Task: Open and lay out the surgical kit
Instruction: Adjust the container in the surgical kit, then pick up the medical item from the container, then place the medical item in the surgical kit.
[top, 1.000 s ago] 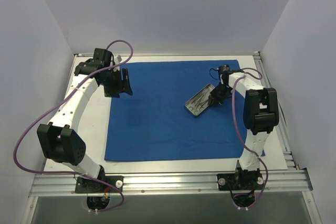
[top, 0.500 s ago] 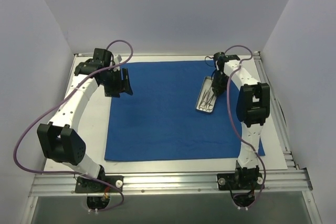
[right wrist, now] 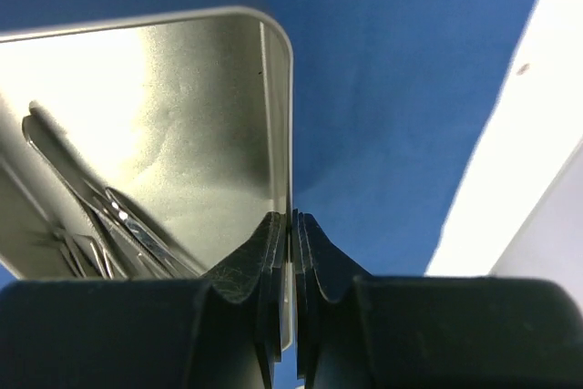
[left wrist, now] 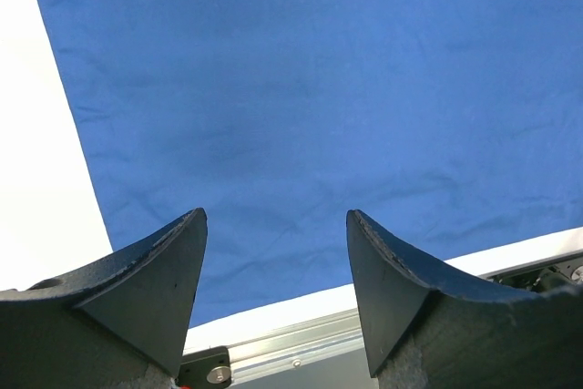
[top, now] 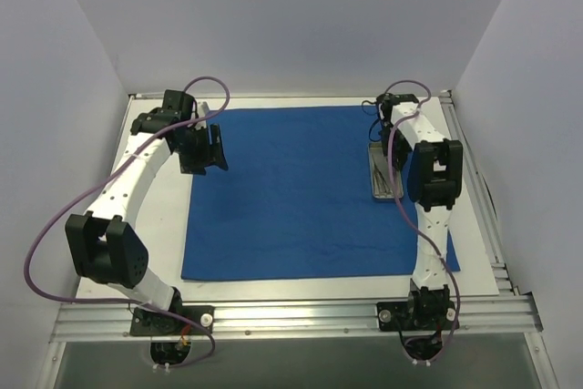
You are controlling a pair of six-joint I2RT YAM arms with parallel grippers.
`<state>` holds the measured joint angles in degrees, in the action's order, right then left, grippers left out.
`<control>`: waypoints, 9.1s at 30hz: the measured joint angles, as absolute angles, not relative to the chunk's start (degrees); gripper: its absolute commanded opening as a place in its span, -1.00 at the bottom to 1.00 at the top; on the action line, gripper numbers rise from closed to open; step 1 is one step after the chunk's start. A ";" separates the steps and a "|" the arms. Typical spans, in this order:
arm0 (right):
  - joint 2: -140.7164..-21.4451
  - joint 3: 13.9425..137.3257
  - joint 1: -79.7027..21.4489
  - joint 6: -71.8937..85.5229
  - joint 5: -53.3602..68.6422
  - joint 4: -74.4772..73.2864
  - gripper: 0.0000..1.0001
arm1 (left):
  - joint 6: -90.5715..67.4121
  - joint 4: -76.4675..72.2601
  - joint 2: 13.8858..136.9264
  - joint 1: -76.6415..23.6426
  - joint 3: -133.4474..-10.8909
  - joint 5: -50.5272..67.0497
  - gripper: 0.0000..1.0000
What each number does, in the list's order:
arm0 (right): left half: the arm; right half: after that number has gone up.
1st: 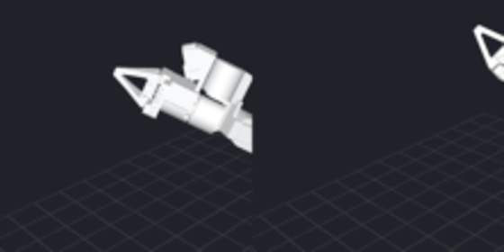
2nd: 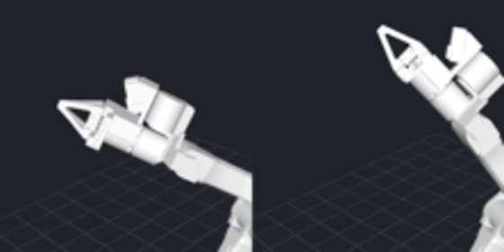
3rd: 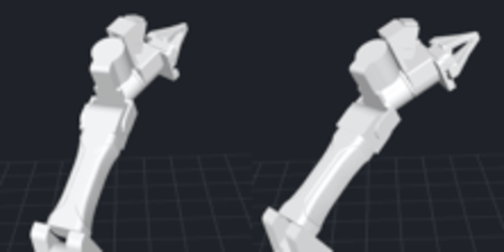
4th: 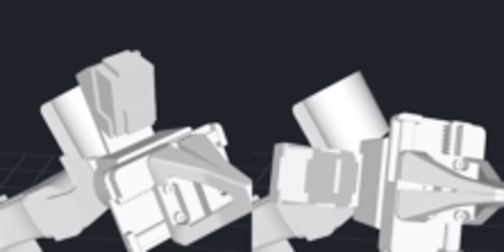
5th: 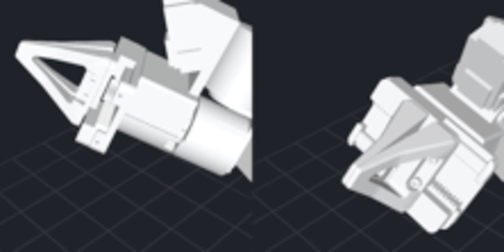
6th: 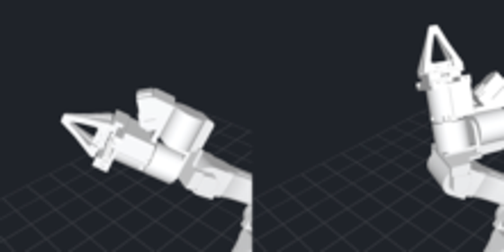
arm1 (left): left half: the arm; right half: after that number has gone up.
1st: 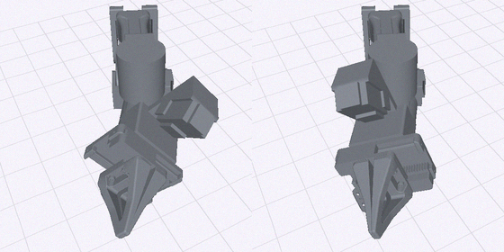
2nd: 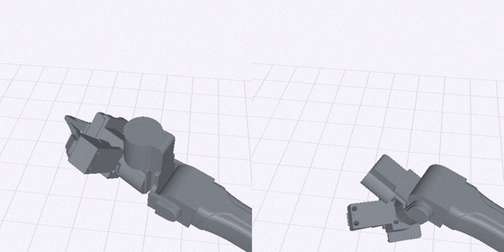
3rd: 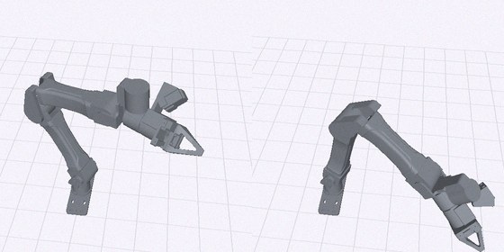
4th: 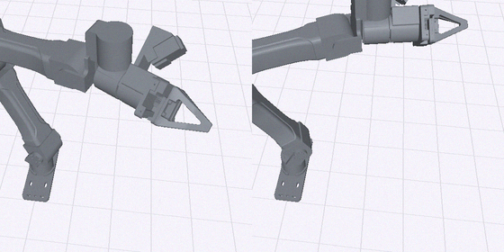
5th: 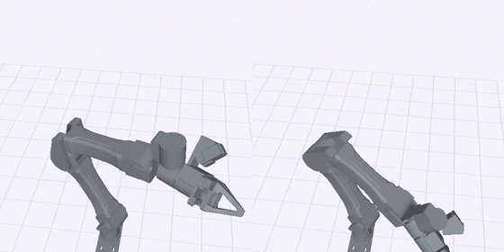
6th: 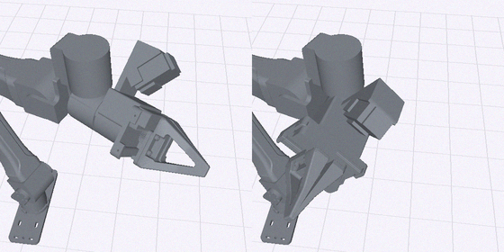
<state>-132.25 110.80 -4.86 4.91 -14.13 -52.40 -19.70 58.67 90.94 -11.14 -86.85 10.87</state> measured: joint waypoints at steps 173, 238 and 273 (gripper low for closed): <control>-103.18 60.71 -27.11 79.42 68.51 72.29 -1.00 | -54.26 4.99 83.15 -16.21 -69.58 44.01 -0.25; -98.06 84.42 -13.80 1.28 27.66 -34.57 0.06 | -13.06 65.08 134.82 -12.08 -121.01 -4.10 -0.95; -99.33 85.71 -11.55 -0.08 26.35 -35.53 0.06 | -15.42 63.94 138.12 -11.44 -120.86 -4.29 -0.35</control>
<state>-99.33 85.71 -11.55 -0.08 26.35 -35.53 -15.42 63.94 138.12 -11.44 -120.86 -4.29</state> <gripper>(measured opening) 0.532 0.294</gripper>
